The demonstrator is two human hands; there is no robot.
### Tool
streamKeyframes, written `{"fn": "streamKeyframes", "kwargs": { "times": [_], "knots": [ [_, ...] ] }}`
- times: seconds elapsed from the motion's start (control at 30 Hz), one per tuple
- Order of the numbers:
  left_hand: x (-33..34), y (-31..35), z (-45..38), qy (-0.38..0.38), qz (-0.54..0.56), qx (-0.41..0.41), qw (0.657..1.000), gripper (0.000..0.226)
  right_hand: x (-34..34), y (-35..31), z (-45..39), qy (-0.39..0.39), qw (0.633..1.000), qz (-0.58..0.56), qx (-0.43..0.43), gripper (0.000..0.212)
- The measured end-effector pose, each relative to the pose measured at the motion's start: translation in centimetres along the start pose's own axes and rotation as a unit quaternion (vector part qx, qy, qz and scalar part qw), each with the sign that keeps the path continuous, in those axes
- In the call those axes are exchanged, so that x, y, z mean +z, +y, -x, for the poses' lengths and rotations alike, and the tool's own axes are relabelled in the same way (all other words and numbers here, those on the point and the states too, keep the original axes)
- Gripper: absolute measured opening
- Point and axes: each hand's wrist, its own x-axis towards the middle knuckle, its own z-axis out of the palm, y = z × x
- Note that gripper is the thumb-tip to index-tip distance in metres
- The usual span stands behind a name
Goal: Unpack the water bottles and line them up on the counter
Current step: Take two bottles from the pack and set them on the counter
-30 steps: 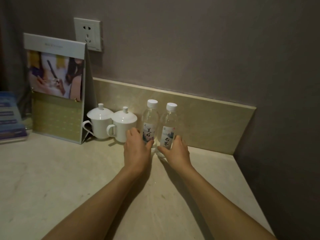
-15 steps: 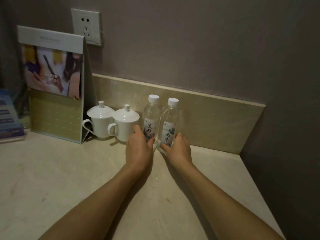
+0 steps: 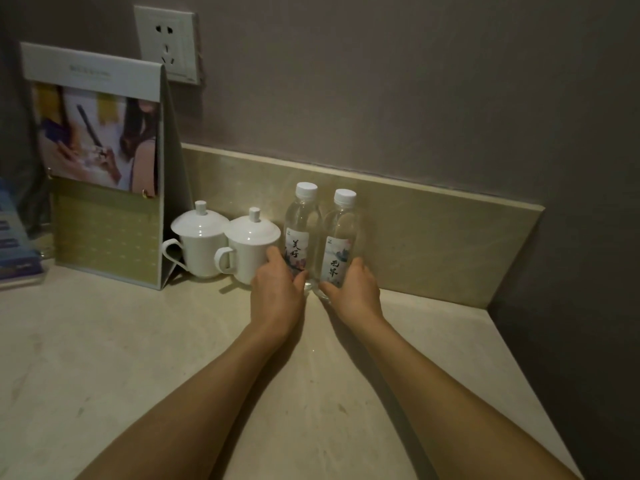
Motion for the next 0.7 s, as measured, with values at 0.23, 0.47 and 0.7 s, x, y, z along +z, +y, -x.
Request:
{"fn": "streamKeyframes", "kwargs": {
  "times": [0.23, 0.47, 0.7],
  "knots": [
    [0.86, -0.50, -0.45, 0.010, 0.016, -0.003, 1.000, 0.031, 0.46, 0.13, -0.04, 0.017, 1.000, -0.003, -0.001, 0.052],
    [1.00, -0.66, -0.65, 0.013, 0.021, 0.014, 1.000, 0.035, 0.46, 0.10, -0.21, 0.015, 1.000, 0.009, -0.001, 0.051],
    [0.69, -1.05, -0.67, 0.010, 0.018, 0.017, 1.000, 0.032, 0.50, -0.31, -0.18, 0.008, 1.000, 0.018, -0.010, 0.050]
  ]
}}
